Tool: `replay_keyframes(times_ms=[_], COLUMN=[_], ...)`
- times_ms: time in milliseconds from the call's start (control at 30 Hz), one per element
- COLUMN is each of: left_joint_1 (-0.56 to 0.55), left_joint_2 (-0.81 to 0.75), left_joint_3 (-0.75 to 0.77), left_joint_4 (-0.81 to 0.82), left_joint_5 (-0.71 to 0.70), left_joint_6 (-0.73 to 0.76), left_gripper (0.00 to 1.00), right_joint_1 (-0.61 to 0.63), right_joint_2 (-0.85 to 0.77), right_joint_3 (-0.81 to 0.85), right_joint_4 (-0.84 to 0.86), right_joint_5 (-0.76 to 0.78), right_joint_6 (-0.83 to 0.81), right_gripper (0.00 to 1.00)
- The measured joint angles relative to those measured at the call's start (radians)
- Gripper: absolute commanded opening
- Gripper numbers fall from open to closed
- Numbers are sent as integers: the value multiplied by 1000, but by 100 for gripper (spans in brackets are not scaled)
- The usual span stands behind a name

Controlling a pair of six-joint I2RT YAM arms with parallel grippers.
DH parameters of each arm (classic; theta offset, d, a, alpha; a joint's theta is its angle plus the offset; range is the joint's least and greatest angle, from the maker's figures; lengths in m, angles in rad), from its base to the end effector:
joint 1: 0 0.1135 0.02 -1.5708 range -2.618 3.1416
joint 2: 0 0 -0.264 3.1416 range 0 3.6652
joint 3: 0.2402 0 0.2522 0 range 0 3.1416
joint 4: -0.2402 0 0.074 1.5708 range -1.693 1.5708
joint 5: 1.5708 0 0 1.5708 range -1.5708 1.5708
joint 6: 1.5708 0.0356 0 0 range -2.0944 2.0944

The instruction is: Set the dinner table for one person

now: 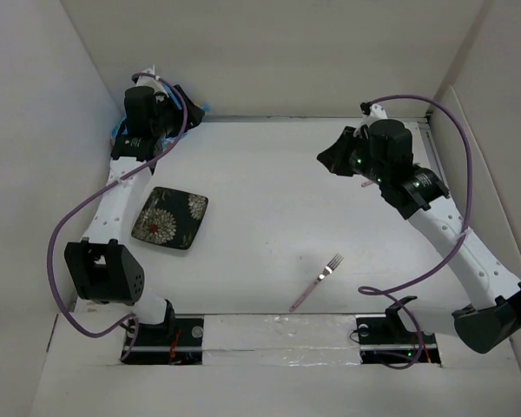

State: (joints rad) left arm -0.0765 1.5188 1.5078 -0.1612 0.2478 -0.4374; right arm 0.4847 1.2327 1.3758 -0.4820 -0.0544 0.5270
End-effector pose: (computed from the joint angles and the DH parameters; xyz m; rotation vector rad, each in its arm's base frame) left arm 0.3571 -0.0361 0.4158 -0.1349 1.7696 -0.5899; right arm 0.2377 0.1274 0.4205 0.0038 1.9784 0.7255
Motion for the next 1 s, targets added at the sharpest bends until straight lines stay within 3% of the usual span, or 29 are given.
replay_keyframes(times_ms=[167,200,233,267,467,533,667,900,1000], left_joint_1=[35,53,64,93,214,235,258,320,343], left_joint_2=[71,93,106,139,325,389,518,712,786], left_joint_3=[47,61,69,84,210,261,369,476,492], left_joint_4=[3,8,10,15,1,-10,-32,-77,-99], left_joint_5=[-40,-48,-56,-79,-183,-248,-353,-407,-417], left_joint_6=[-50,-67,-77,-104,-168,-170,-173,-201,-209], left_gripper=[49,37,12,0,0,22,54,64,69], right_joint_1=[1,1,1,1,1,1,1,1,1], right_joint_2=[6,6,8,11,27,27,27,66,114], right_joint_3=[-25,-34,-40,-45,-68,-82,-110,-102,-74], right_joint_4=[24,29,30,36,49,53,56,41,32], right_joint_5=[-47,-56,-63,-70,-101,-113,-137,-144,-144], right_joint_6=[0,1,1,1,0,1,1,-4,-9], right_gripper=[0,0,0,0,0,0,0,1,17])
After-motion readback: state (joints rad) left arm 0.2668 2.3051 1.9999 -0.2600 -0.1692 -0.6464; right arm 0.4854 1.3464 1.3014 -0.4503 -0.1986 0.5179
